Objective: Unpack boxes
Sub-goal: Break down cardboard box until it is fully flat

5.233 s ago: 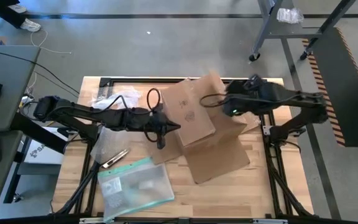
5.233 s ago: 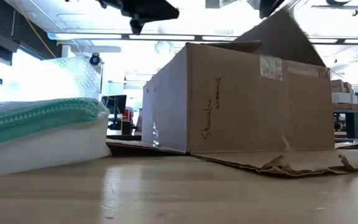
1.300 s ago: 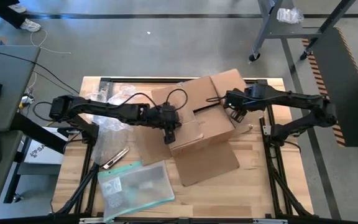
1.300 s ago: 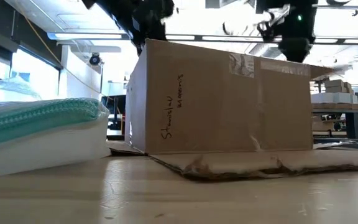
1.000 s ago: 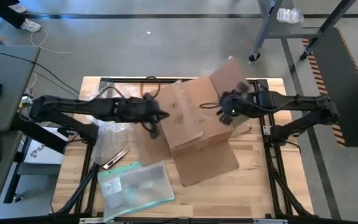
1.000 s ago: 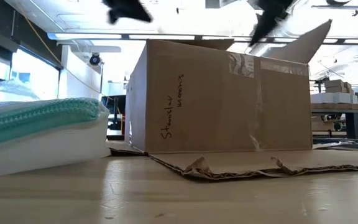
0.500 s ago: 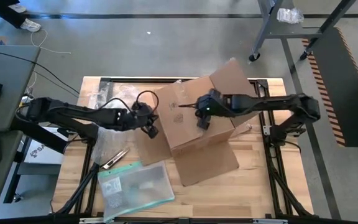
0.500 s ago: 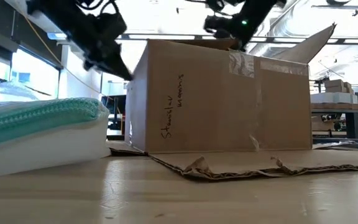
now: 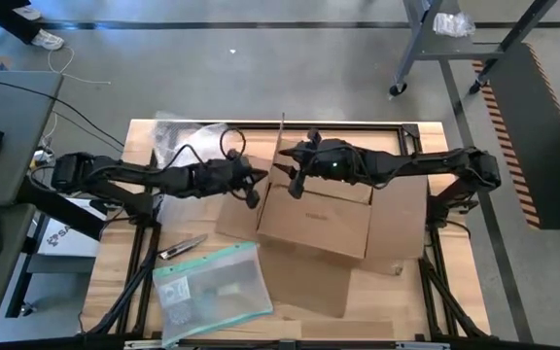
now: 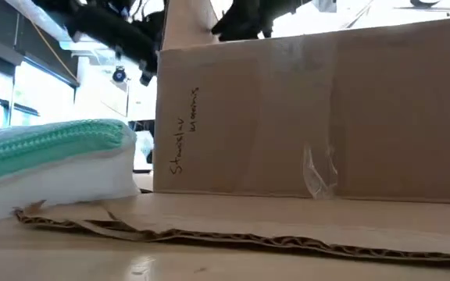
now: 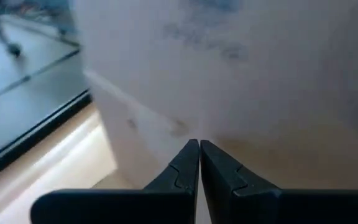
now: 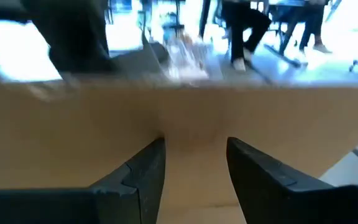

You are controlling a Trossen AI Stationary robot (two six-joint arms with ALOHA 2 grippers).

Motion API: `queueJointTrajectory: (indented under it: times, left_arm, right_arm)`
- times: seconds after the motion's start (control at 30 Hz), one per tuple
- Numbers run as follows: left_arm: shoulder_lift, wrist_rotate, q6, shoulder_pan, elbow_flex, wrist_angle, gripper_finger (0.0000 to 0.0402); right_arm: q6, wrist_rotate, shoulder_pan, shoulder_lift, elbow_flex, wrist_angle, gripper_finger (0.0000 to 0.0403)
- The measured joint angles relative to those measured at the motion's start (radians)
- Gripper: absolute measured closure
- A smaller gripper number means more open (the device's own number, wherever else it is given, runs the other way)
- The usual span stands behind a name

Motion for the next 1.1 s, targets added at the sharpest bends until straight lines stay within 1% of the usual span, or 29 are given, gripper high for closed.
queueJointTrajectory:
  times: [0.1, 0.23, 0.3, 0.37, 0.47, 0.57, 0.67, 0.73, 0.83, 0.9, 0.97, 1.1]
  left_arm:
    - [-0.076, -0.019, 0.032, -0.029, 0.037, -0.044, 0.0402]
    - [-0.206, -0.098, 0.083, -0.066, 0.115, -0.175, 0.0402]
    - [-0.273, -0.126, 0.109, -0.085, 0.154, -0.196, 0.0402]
    - [-0.317, -0.102, 0.132, -0.095, 0.189, -0.203, 0.0402]
    - [-0.338, 0.001, 0.12, -0.109, 0.222, -0.211, 0.0402]
    - [-0.307, 0.052, 0.069, -0.118, 0.231, -0.233, 0.0402]
    - [-0.238, 0.041, -0.018, -0.127, 0.228, -0.36, 0.0402]
    - [-0.186, -0.018, -0.088, -0.138, 0.226, -0.479, 0.0402]
    - [-0.124, -0.15, -0.189, -0.162, 0.227, -0.622, 0.0402]
    - [-0.085, -0.21, -0.238, -0.171, 0.227, -0.677, 0.0402]
    - [-0.056, -0.229, -0.268, -0.18, 0.227, -0.718, 0.0402]
    - [0.0, -0.236, -0.28, -0.181, 0.229, -0.744, 0.0402]
  right_arm:
    - [0.004, -0.002, -0.01, 0.025, -0.001, 0.014, 0.0247]
    - [-0.007, -0.028, -0.027, 0.079, 0.0, 0.077, 0.0247]
    - [-0.012, -0.042, -0.027, 0.12, -0.001, 0.12, 0.0247]
    - [-0.012, -0.066, -0.036, 0.159, 0.0, 0.18, 0.0247]
    - [0.016, -0.114, -0.054, 0.23, 0.036, 0.196, 0.0247]
    - [0.026, -0.145, -0.074, 0.289, 0.107, 0.073, 0.0247]
    - [-0.025, -0.107, -0.06, 0.283, 0.157, -0.018, 0.0247]
    - [-0.073, -0.065, -0.031, 0.24, 0.176, -0.042, 0.0247]
    - [-0.148, 0.013, 0.014, 0.147, 0.182, -0.124, 0.0247]
    - [-0.194, 0.037, 0.045, 0.082, 0.182, -0.23, 0.0247]
    - [-0.235, 0.02, 0.076, 0.021, 0.181, -0.346, 0.0247]
    - [-0.246, -0.07, 0.137, -0.054, 0.181, -0.67, 0.0247]
